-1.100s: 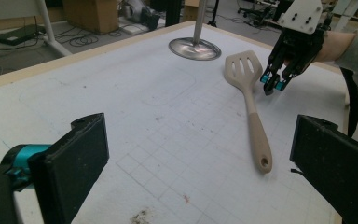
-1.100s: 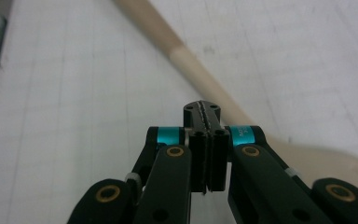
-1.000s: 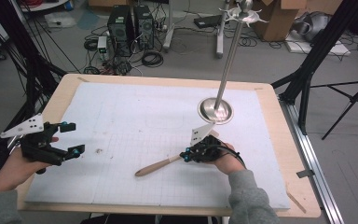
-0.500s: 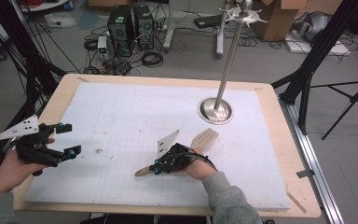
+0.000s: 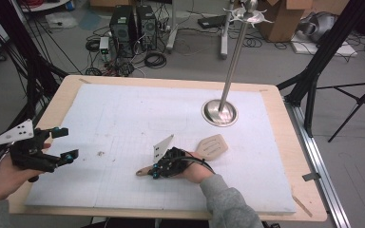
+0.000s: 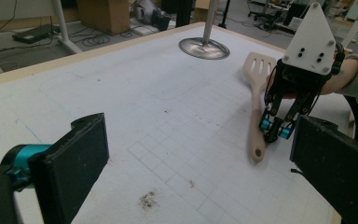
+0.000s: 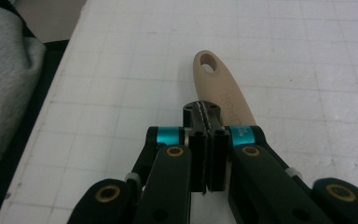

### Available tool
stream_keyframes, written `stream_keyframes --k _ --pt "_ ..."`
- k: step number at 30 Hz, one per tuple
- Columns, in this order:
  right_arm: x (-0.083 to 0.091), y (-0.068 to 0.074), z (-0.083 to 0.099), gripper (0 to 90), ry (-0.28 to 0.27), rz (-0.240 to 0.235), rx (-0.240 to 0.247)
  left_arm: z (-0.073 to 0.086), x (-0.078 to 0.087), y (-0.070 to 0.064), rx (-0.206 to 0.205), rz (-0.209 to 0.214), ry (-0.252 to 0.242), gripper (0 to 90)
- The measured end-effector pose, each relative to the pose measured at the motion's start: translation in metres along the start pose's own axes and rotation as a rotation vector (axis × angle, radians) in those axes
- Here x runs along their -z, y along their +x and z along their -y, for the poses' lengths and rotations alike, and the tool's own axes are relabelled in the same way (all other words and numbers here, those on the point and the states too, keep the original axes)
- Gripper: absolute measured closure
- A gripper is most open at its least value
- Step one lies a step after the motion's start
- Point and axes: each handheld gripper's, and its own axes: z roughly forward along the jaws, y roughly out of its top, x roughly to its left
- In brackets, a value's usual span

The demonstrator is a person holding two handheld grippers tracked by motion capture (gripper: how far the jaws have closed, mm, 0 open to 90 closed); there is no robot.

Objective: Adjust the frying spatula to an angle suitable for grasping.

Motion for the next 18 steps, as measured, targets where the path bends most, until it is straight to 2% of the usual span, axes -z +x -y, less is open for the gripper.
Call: stream_keyframes --k 3,9,18 --pt "-0.001 -0.003 -0.002 90.0 -0.014 0.026 -0.018 0.0 0.001 0.0 0.001 -0.003 -0.002 4.9" --pt "-0.007 -0.009 -0.005 90.0 0.004 0.058 -0.046 0.001 0.002 0.0 0.002 -0.004 -0.002 4.8" --pt "-0.011 -0.022 -0.009 90.0 -0.008 0.113 -0.125 0.001 0.002 0.0 0.006 -0.003 -0.006 4.9"
